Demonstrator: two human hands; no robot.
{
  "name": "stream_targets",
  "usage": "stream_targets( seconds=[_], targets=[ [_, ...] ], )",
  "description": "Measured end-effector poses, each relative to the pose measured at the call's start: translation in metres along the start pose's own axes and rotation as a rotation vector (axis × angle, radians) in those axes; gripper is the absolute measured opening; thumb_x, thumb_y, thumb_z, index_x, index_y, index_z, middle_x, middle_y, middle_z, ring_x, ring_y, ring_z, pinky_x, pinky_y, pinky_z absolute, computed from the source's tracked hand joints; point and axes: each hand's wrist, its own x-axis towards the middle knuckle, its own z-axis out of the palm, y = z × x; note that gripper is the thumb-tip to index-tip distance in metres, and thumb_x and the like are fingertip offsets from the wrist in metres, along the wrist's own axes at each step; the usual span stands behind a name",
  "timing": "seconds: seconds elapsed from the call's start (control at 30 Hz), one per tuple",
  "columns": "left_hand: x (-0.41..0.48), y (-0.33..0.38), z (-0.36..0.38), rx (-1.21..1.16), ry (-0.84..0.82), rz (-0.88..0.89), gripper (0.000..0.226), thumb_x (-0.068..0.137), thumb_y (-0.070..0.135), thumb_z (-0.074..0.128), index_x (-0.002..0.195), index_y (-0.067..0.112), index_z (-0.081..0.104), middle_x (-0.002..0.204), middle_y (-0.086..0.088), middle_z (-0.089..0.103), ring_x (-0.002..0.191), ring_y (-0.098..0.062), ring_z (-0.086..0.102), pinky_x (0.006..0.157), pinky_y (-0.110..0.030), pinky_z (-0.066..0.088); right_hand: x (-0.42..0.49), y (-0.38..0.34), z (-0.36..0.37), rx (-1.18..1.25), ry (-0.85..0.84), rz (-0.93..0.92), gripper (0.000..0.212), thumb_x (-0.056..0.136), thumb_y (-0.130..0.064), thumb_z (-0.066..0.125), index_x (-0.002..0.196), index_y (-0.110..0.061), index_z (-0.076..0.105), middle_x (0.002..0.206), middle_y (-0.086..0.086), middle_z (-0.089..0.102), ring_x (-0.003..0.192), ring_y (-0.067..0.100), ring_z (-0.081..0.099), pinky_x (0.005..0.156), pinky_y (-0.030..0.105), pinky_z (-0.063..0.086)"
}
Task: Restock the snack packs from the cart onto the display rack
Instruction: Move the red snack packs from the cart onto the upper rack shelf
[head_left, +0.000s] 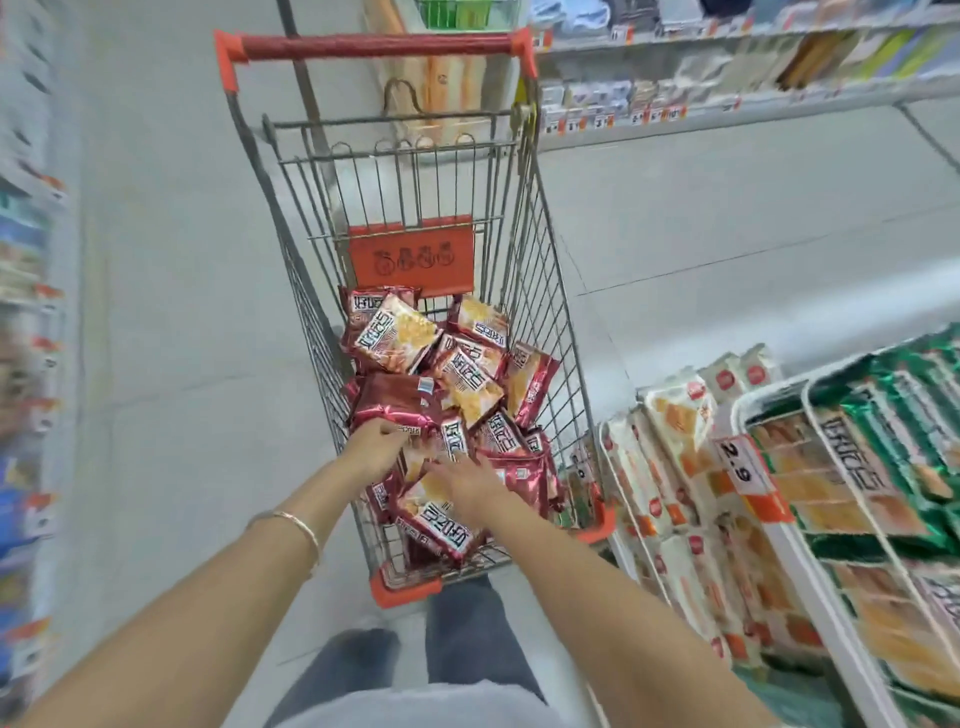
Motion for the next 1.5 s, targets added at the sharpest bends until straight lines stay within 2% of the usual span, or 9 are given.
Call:
stream_targets(
  seconds=[0.27,0.4,0.5,0.63,0.77,0.93,1.13,1.3,1.5],
  targets=[
    [0.015,0.004,-0.018,-0.3,0.076,-0.096,0.027,0.103,0.024,0.05,0.128,0.015,0.055,0.123,-0.004,0.06,0.106,-0.022,0.06,0.1,-0.043,0.05,0.035,-0.002,-0.025,-0.568,-0.238,-0.27,0.075,0.089,-0.039,0.067,0.153,-0.016,0.035,0.162,0.007,0.026,0.149,0.033,0.023,0.121,0.057,0.019],
    [0.01,-0.001,-0.02,-0.435,0.06,-0.075,0.025,0.103,0.027,0.052,0.126,0.017,0.055,0.129,-0.004,0.057,0.117,-0.02,0.055,0.104,-0.038,0.045,0.021,0.036,-0.08,0.063,-0.159,-0.222,0.029,0.092,-0.04,0.068,0.098,-0.012,0.065,0.1,0.007,0.066,0.097,0.02,0.064,0.095,0.045,0.052],
    [0.002,-0.003,-0.007,-0.41,0.037,-0.057,0.04,0.1,0.041,0.054,0.131,0.016,0.051,0.124,0.006,0.056,0.119,-0.016,0.052,0.103,-0.034,0.04,0.008,0.075,-0.095,0.604,-0.009,-0.046,0.035,0.097,-0.016,0.063,0.068,-0.012,0.044,0.063,0.004,0.053,0.057,0.01,0.061,0.061,0.029,0.051],
    [0.004,-0.005,0.02,-0.406,0.003,-0.159,0.03,0.104,0.043,0.044,0.104,0.018,0.058,0.105,0.005,0.064,0.106,-0.021,0.06,0.085,-0.031,0.046,0.008,0.094,-0.086,0.407,-0.052,0.023,0.012,0.091,-0.021,0.066,0.09,-0.01,0.061,0.104,0.018,0.07,0.102,0.037,0.067,0.088,0.044,0.054],
    [0.003,-0.002,0.034,-0.53,0.068,-0.196,0.026,0.108,0.031,0.038,0.094,0.018,0.056,0.087,0.005,0.061,0.084,-0.012,0.057,0.078,-0.03,0.043,0.016,0.074,-0.063,0.359,-0.127,0.012,0.105,0.078,-0.047,0.081,0.158,-0.017,0.021,0.16,0.007,0.034,0.146,0.028,0.034,0.12,0.043,0.029],
    [-0.013,-0.007,0.023,-0.595,0.107,-0.158,0.023,0.108,0.027,0.037,0.1,0.018,0.057,0.094,0.006,0.057,0.086,-0.006,0.054,0.074,-0.025,0.043,0.042,0.04,-0.023,0.203,-0.009,-0.01,0.112,0.079,-0.048,0.079,0.159,-0.014,0.009,0.161,0.009,0.03,0.153,0.029,0.014,0.124,0.052,0.003],
    [-0.025,-0.015,0.011,-0.585,0.048,-0.149,0.016,0.107,0.033,0.039,0.108,0.023,0.051,0.109,0.007,0.058,0.1,-0.007,0.054,0.098,-0.033,0.037,0.035,0.049,-0.025,-0.189,-0.092,-0.103,0.048,0.091,-0.046,0.065,0.123,-0.011,0.068,0.137,0.014,0.051,0.135,0.033,0.037,0.121,0.051,0.017],
    [-0.025,-0.022,0.021,-0.51,0.038,-0.142,0.053,0.101,0.042,0.05,0.144,0.013,0.04,0.142,-0.001,0.048,0.127,-0.017,0.046,0.101,-0.032,0.035,0.007,0.08,-0.024,0.357,0.036,-0.022,0.046,0.091,-0.038,0.071,0.055,-0.014,0.055,0.06,-0.006,0.043,0.063,0.018,0.05,0.09,0.031,0.043],
    [-0.023,-0.008,0.047,-0.51,0.18,-0.223,0.119,0.057,0.082,0.07,0.151,0.02,0.031,0.151,-0.005,0.045,0.135,-0.027,0.047,0.112,-0.052,0.039,-0.046,0.102,-0.044,0.979,0.19,0.167,0.063,0.089,-0.046,0.069,0.052,0.002,0.051,0.058,0.012,0.041,0.06,0.027,0.047,0.099,0.032,0.039]
  ],
)
